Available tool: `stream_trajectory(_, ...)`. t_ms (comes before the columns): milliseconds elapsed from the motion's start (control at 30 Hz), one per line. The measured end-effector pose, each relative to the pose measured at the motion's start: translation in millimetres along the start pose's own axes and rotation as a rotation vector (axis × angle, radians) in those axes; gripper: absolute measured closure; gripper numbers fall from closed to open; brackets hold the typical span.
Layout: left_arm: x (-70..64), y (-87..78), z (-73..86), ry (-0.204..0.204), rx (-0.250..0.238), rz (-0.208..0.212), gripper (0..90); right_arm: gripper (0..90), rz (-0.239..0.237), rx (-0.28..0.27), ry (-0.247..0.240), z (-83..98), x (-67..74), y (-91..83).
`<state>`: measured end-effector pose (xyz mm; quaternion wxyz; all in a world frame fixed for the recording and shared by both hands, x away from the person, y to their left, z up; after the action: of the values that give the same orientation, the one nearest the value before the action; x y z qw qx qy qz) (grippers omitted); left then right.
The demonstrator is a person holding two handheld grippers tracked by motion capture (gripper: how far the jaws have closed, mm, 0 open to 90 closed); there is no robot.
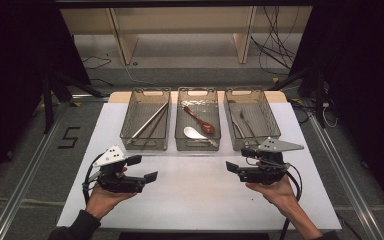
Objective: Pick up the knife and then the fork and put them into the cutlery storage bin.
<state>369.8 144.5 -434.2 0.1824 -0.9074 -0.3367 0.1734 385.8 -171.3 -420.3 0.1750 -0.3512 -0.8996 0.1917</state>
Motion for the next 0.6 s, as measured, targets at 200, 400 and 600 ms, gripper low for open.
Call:
stream_trajectory(200, -0.6, 0.5, 0.5, 0.006, 0.005, 0.002, 14.9, 24.2, 0.005, -0.008, 0.008, 11.3, 0.0, -6.6)
stream_trajectory(400, -1.8, -0.5, 0.8, 0.0, 0.002, 0.016, 14.9, 24.3, 0.015, -0.02, 0.002, 20.1, 4.7, -13.1)
stream_trajectory(600, -3.7, -1.8, 1.9, 0.002, 0.003, 0.022, 14.9, 23.8, 0.03, -0.002, -0.018, 28.9, 6.7, -13.2)
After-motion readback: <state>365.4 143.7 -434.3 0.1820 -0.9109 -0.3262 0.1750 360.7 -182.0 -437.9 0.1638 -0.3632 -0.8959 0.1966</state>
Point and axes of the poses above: each handheld gripper's, and its own axes: y roughly forward along the jaws, z roughly out of its underside, x roughly to its left, the point moved 7 cm from there along y, roughly forward along the jaws
